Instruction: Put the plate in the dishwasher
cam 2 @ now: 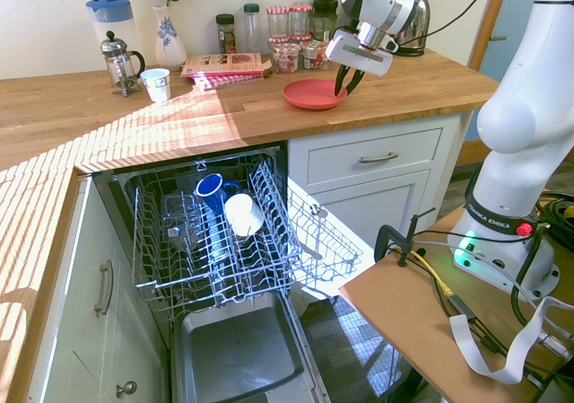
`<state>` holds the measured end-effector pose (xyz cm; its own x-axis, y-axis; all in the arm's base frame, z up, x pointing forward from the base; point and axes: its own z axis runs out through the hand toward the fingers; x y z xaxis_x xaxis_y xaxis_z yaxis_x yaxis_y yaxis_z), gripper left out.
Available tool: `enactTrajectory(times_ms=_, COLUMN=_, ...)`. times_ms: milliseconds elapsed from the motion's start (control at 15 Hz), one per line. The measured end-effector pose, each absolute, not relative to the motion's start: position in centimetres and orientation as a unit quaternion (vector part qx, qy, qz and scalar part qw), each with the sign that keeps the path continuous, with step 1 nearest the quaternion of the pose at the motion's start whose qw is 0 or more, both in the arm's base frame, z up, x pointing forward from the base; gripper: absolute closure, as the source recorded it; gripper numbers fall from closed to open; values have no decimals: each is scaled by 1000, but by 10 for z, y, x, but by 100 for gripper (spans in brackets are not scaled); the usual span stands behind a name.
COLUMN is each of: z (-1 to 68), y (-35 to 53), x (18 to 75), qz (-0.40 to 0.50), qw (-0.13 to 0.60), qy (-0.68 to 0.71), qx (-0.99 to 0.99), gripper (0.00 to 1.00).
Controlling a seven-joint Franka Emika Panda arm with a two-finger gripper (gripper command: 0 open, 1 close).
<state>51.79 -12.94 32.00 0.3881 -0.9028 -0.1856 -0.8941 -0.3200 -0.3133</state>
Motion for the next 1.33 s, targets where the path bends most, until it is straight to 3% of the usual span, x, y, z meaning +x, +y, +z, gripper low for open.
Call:
enactTrajectory(times_ms=333, z=338, y=-119, x=535, qz=-12, qw=175, qy=530, qx=-830, gripper=100)
enactTrajectory(times_ms=533, z=404, y=-75, x=552, qz=-45, qw=138, qy=487, qx=-861, gripper=100)
enactTrajectory(times_ms=733, z=486, y=33, x=552, qz=-87, qw=67, qy=420, qx=-901, gripper=100)
enactTrajectory(times_ms=933, z=524, y=159, x=533, qz=-132, qw=-10, qy=357, qx=-925, gripper=100)
enactTrajectory(times_ms=1133, z=514, y=297, x=482, qz=-182, qw=-74, qy=280, qx=-940, gripper=100)
enactTrajectory(times_ms=1333, z=443, y=396, x=435, qz=-232, qw=-134, qy=189, qx=-945, gripper=100)
